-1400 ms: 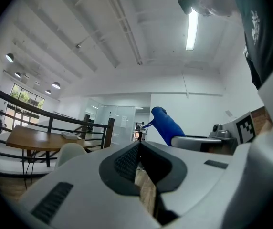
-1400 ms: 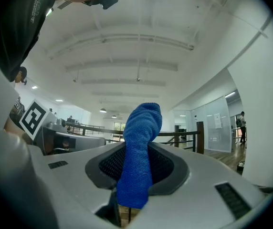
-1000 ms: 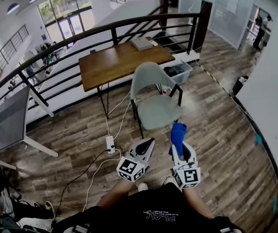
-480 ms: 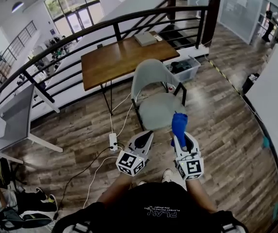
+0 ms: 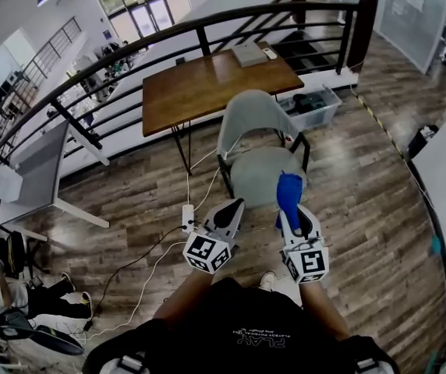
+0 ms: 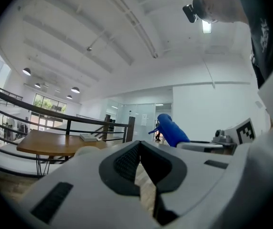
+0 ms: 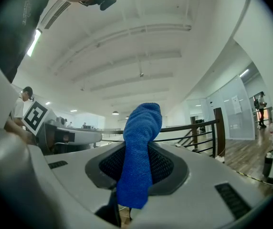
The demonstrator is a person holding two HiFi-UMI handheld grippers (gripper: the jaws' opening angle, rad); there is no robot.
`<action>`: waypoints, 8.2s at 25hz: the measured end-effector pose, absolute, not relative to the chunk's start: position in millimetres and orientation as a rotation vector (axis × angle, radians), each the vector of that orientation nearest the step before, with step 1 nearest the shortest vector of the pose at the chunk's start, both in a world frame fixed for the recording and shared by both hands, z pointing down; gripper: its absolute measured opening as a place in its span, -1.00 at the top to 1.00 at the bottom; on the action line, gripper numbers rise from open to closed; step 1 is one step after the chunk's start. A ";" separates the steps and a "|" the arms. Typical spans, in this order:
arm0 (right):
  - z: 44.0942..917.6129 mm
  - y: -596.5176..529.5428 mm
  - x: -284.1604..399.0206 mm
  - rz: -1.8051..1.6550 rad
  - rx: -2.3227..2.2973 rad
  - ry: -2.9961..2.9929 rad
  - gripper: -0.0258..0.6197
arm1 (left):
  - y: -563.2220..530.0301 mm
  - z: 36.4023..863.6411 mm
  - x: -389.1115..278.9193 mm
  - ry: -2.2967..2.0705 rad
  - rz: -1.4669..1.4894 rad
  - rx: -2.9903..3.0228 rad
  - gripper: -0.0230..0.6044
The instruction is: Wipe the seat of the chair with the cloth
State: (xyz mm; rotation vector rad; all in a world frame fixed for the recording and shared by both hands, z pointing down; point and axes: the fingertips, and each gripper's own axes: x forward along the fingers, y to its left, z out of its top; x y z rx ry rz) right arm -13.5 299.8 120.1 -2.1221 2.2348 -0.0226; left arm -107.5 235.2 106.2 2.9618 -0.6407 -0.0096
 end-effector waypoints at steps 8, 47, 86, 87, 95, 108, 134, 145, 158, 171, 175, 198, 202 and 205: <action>128.4 258.8 -6.1 -0.077 -2.068 2.297 0.58 | 192.5 108.1 -98.2 -0.724 0.008 2.970 0.91; 156.8 -49.5 24.7 -0.338 -1.981 2.314 0.58 | -82.2 135.1 -58.6 -0.770 -0.035 2.834 0.91; 382.8 -176.1 81.4 -0.723 -1.621 2.796 0.58 | -182.5 371.1 21.0 -1.244 0.216 2.366 0.91; 392.0 -175.8 77.5 -0.730 -1.623 2.801 0.58 | -180.4 382.4 20.2 -1.240 0.218 2.351 0.91; 468.6 -190.6 63.5 -0.753 -1.674 2.863 0.59 | -181.6 456.4 18.7 -1.242 0.291 2.301 0.91; 576.6 -196.9 44.3 -0.815 -1.722 2.995 0.58 | -160.0 559.0 9.7 -1.203 0.407 2.266 0.91; 710.3 -208.0 -4.8 -1.124 -1.766 3.095 0.59 | -122.9 661.8 -30.2 -1.260 0.540 2.124 0.91; 711.2 -207.9 34.8 -1.143 -1.962 2.995 0.58 | -120.7 662.0 -18.3 -1.220 0.558 2.136 0.91; 715.4 -202.2 87.1 -1.208 -2.087 2.879 0.59 | -117.5 673.8 11.9 -1.158 0.587 2.134 0.91; 710.4 -192.2 195.9 -1.209 -2.380 2.707 0.59 | -116.7 663.4 62.8 -1.104 0.621 2.193 0.91; 711.4 -187.5 219.4 -1.227 -2.440 2.635 0.59 | -112.9 662.5 73.8 -1.096 0.632 2.203 0.91; 679.1 -157.8 213.7 -1.058 -2.565 2.564 0.59 | -87.1 652.9 32.2 -1.078 0.589 2.235 0.91; 679.2 -146.6 152.0 -1.073 -2.409 2.682 0.59 | -78.1 653.1 5.8 -1.114 0.580 2.212 0.91; 680.0 -142.3 110.1 -1.104 -2.297 2.746 0.59 | -69.5 654.5 -14.1 -1.143 0.575 2.179 0.91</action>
